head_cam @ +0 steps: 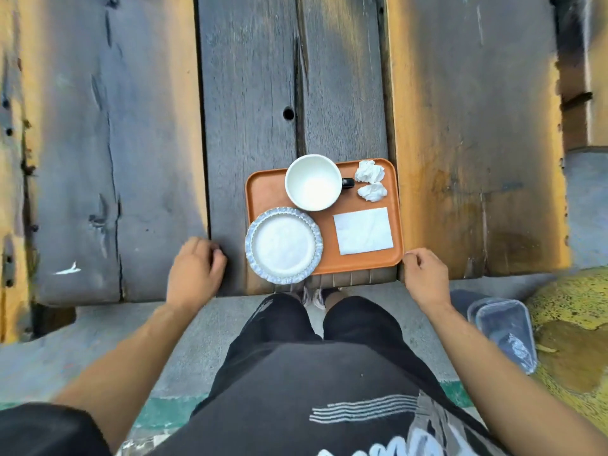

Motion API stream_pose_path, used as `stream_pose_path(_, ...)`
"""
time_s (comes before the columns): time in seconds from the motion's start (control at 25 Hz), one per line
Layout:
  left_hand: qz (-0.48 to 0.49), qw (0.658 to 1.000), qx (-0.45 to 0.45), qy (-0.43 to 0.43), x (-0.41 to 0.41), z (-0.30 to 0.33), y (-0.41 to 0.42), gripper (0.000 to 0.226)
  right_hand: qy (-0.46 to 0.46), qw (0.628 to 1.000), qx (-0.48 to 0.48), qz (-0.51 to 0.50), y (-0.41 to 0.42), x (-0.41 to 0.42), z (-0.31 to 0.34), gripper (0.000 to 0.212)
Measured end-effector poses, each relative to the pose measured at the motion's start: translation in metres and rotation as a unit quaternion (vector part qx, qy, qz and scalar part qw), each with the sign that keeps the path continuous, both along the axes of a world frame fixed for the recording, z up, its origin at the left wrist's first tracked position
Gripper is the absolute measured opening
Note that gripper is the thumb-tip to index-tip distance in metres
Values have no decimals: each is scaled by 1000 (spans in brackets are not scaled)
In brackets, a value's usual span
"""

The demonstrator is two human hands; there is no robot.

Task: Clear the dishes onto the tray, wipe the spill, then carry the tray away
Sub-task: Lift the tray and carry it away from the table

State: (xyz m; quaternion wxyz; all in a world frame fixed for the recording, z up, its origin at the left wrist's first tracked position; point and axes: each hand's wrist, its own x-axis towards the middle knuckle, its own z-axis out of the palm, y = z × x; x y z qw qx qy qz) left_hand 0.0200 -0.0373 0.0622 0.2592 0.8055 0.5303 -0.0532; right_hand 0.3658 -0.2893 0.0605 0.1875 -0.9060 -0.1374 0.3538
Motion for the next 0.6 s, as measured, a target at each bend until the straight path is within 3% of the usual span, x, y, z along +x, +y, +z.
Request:
stream_pose_path(0.08,22,998,-64,7,-13,12,-43,19,21,1000,-13,1,-16,-11,5,33)
stream_pose_path(0.2,48,986,-158,30,-25,22,-79,27,53,996,-68,21,-27,-29,21,24)
stream_pose_path(0.28,47,973,-221,54,-25,21,-83,22,60,985,-125,103,-27,-39,24,21)
stream_pose_path(0.36,23,960,-262,100,-21,22,-85,19,68,950,-191,237,-18,-48,31,27)
stream_pose_path(0.48,-3,956,-266,127,-8,25,-82,22,90,895,-232,369,4,-63,40,35)
stream_pose_path(0.6,-20,961,-254,109,11,32,-86,21,78,881,-236,403,21,-76,47,34)
